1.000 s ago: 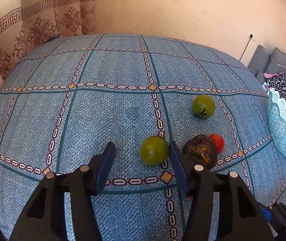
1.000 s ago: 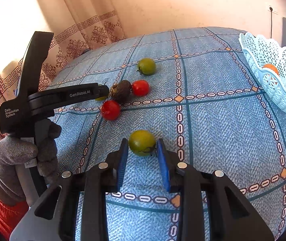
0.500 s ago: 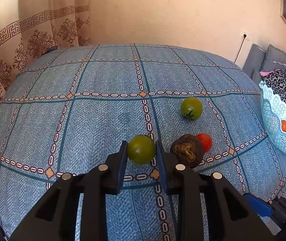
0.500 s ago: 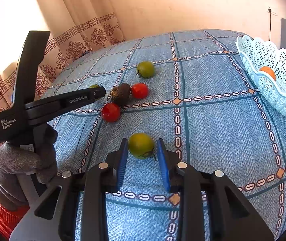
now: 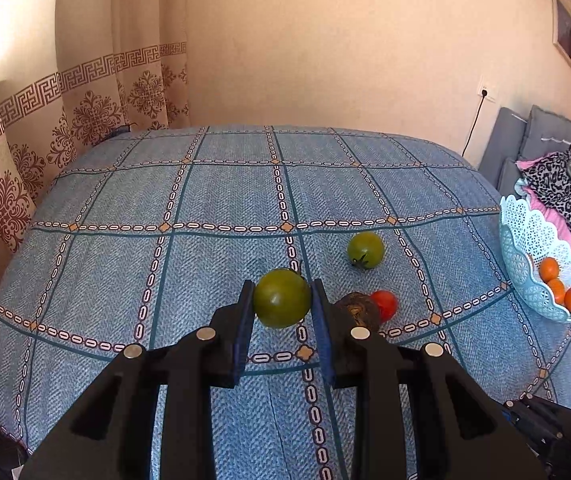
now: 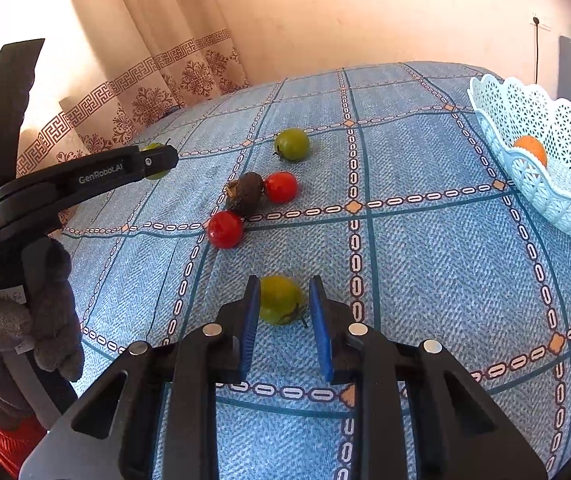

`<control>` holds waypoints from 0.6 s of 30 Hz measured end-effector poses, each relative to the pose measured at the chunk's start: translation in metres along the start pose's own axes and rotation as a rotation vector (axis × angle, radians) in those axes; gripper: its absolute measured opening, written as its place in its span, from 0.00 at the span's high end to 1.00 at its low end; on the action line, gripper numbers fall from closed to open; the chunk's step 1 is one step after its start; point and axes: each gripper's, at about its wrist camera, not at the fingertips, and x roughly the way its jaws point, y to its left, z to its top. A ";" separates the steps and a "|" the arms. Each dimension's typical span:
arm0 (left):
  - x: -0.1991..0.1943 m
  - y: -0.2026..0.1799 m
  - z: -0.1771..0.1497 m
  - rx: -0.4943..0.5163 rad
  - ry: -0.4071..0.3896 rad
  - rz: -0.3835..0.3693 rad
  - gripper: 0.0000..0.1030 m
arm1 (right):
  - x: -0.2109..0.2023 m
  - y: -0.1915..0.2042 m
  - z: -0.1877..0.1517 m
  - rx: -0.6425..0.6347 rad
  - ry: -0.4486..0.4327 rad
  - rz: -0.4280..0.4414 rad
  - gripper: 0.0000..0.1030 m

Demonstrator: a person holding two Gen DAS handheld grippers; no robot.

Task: Organize fruits
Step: 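Carry both green tomatoes to the blue basket and open the right tool inside it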

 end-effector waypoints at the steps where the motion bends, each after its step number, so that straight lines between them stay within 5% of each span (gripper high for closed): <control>1: -0.001 -0.001 -0.001 0.001 0.001 0.000 0.73 | 0.002 -0.001 0.001 0.010 0.008 0.014 0.73; 14: -0.004 -0.004 -0.003 0.006 -0.001 0.005 0.73 | 0.022 0.012 0.002 -0.021 0.052 0.051 0.67; 18: -0.005 -0.008 -0.002 0.012 -0.002 0.004 0.73 | 0.020 0.015 0.000 -0.047 0.048 0.049 0.74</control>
